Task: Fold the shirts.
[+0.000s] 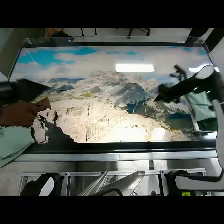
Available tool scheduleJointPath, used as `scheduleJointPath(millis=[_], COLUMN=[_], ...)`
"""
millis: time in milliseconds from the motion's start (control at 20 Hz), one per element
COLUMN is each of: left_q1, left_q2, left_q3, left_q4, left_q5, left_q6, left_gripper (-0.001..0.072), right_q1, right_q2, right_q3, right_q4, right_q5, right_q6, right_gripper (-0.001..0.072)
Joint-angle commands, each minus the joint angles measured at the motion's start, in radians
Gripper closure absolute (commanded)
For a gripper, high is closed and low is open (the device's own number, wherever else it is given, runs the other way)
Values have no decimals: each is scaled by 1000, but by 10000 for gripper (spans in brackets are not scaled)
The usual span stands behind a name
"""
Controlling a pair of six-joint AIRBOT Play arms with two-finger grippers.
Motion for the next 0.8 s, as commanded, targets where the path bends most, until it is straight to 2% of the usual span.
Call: scheduleJointPath(millis=[0,150,300,750], left_q1=[-189,-340,-431,-450], left_q2=[123,222,264,265], left_q3=[-285,-534,-646,-669], left_q4=[60,71,71,70], left_q5=[100,234,307,308], left_q6=[-56,-107,-142,-147], left_gripper=[693,693,693,691], right_q1=[232,306,339,345], right_q2=[154,193,193,192], right_q3=[-310,-375,-375,-375], right_q4=[9,19,26,49], right_q5=[-158,-169,-179,-137], right_q6=[-24,-25,-24,-6], right_gripper=[691,691,690,691])
